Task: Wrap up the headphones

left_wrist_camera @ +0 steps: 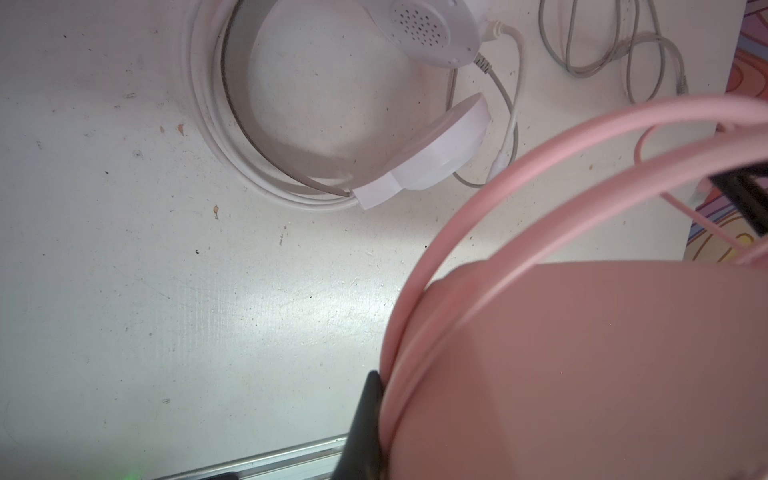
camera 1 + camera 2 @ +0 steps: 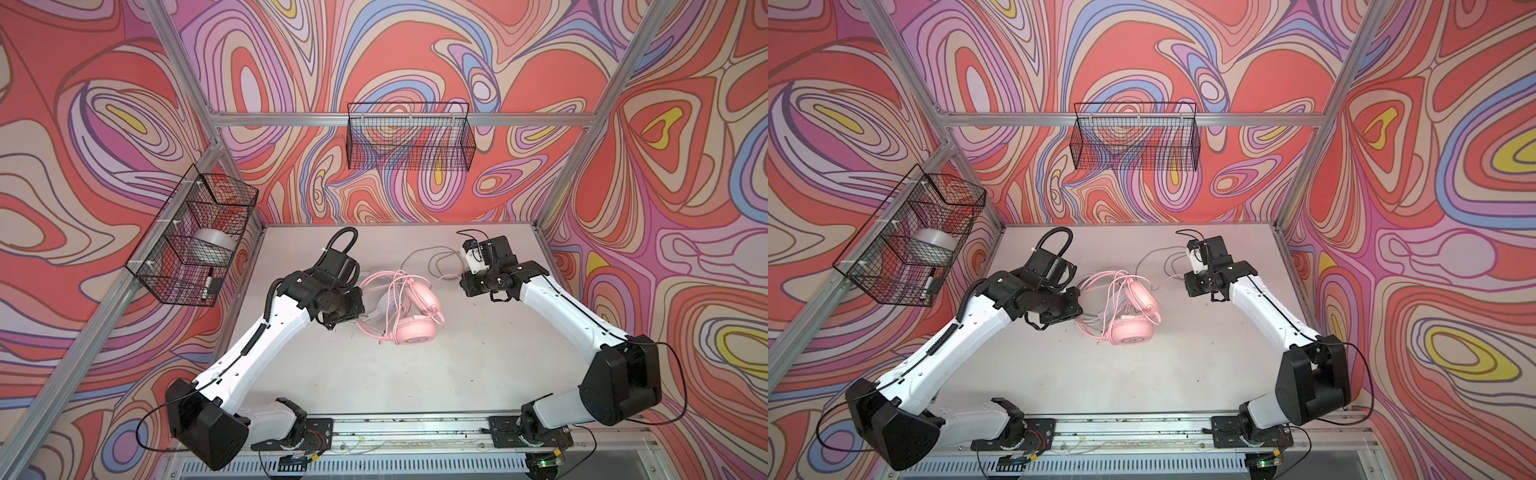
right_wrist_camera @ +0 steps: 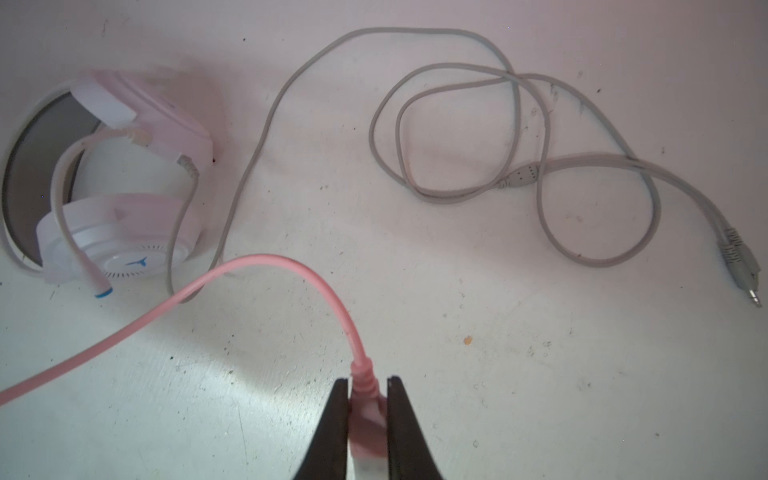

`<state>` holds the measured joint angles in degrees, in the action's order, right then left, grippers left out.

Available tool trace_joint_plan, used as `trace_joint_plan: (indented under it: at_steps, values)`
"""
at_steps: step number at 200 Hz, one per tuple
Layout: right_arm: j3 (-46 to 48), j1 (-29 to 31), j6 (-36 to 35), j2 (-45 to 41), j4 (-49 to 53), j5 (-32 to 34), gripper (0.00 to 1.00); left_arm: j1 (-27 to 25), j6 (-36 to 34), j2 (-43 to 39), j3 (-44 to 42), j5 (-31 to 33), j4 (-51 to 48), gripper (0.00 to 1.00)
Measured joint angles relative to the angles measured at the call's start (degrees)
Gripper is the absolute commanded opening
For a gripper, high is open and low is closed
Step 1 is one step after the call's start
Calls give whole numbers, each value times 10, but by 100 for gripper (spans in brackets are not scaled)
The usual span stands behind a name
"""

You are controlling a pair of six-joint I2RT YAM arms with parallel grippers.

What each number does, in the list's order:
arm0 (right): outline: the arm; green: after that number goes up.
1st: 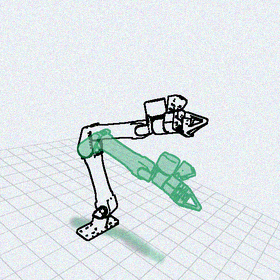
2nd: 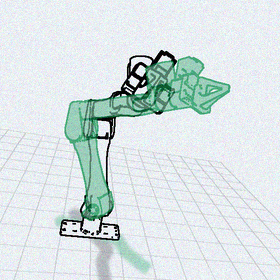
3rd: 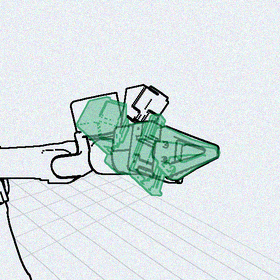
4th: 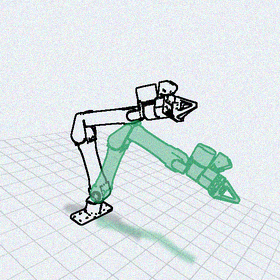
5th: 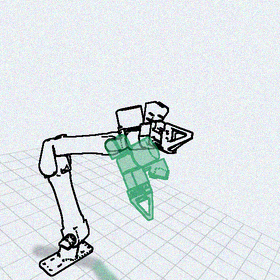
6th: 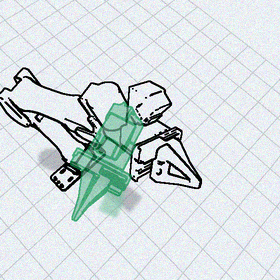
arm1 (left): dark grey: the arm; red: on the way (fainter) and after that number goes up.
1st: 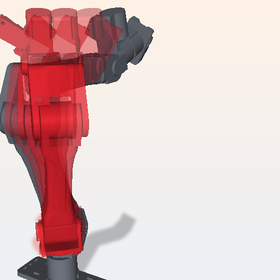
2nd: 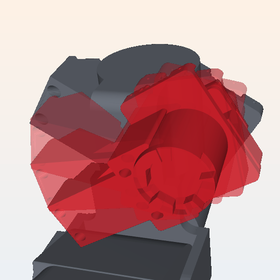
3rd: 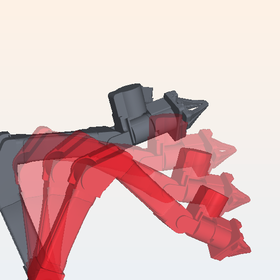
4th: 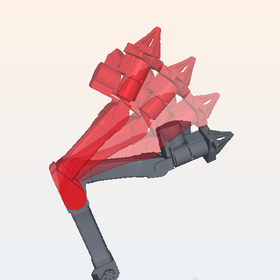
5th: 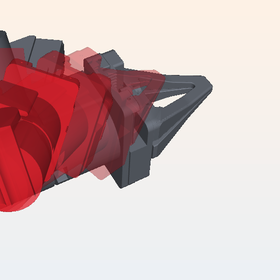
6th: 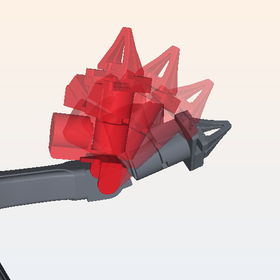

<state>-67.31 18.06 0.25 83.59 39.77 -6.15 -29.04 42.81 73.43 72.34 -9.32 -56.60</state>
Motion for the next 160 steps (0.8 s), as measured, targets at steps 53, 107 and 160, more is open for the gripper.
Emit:
trace_joint_plan:
  at_steps: [53, 107, 160]
  values:
    - [51, 54, -4, -44, 12, -1, 0, 19, 62, 0, 0, 8, 19, 0]
    - [91, 90, -19, -117, 9, -7, 0, 22, 93, 3, 15, 21, 32, 0]
    - [113, 156, -28, -127, 5, -7, 0, 22, 111, 28, 48, 38, 42, 0]
